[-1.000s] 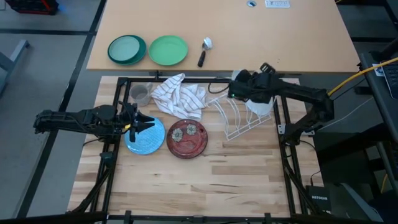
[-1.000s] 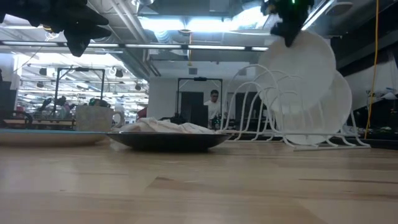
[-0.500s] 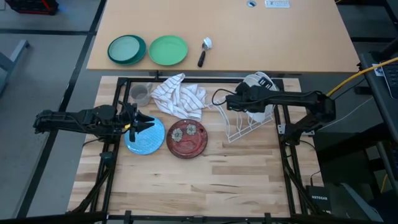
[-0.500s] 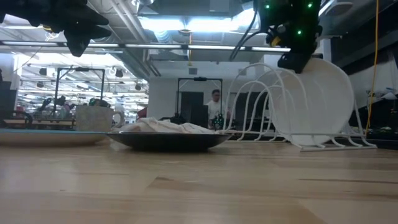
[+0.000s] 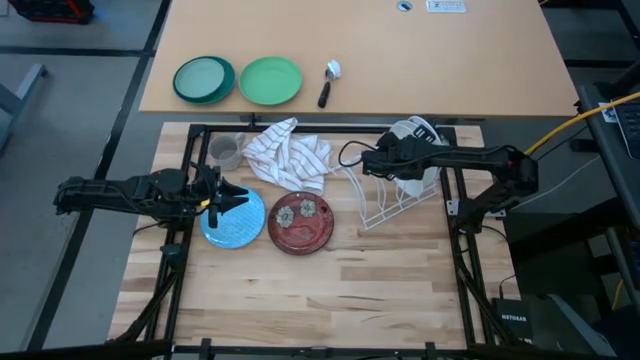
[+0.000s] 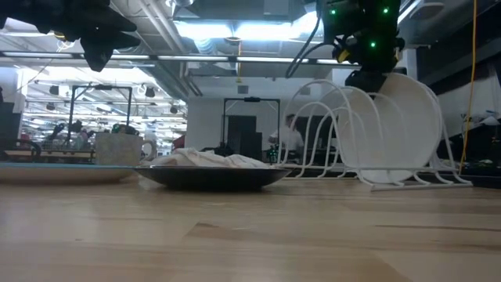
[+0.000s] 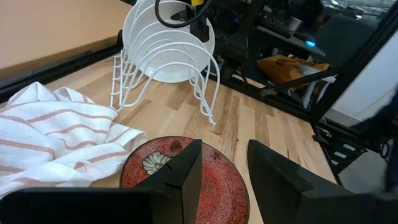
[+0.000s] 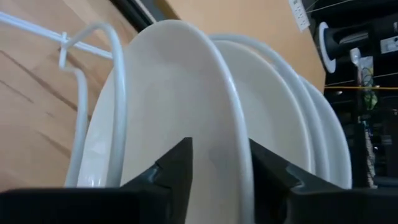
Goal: Sort dishes
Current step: Put the white plate into the white dish rack, then put the brown plate into the white dish rack
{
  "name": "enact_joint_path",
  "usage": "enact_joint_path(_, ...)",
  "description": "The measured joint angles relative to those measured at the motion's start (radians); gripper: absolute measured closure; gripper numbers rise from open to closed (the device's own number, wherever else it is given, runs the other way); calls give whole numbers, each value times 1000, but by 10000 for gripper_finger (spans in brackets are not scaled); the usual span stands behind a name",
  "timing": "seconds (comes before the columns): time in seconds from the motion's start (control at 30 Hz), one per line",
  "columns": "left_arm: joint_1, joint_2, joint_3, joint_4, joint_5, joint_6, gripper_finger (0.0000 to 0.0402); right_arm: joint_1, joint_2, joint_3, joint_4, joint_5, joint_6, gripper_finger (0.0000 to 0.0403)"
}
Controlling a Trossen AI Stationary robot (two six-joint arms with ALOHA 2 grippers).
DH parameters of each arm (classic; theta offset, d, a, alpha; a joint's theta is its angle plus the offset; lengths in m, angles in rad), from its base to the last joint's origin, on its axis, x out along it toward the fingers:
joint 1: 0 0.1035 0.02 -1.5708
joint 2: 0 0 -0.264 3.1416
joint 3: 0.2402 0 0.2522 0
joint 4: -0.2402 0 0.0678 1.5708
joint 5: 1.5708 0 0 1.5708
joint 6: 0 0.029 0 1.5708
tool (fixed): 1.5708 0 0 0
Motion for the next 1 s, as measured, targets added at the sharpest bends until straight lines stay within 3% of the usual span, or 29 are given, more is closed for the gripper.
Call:
enact_joint_path(0.27,0,0,0,0,0,0,284,1,4,81,-90,-84,-1,239)
enact_joint_path(0.5,0,0,0,0,0,0,284,1,4,215,-171,-70,-52,238)
enact_joint_path(0.73,0,0,0,-2,0,0,284,1,3,326,-168,-74,-84,238)
enact_joint_path(1.0,0,0,0,-69,0,0,284,2,2,421,-114,-186,-159,237)
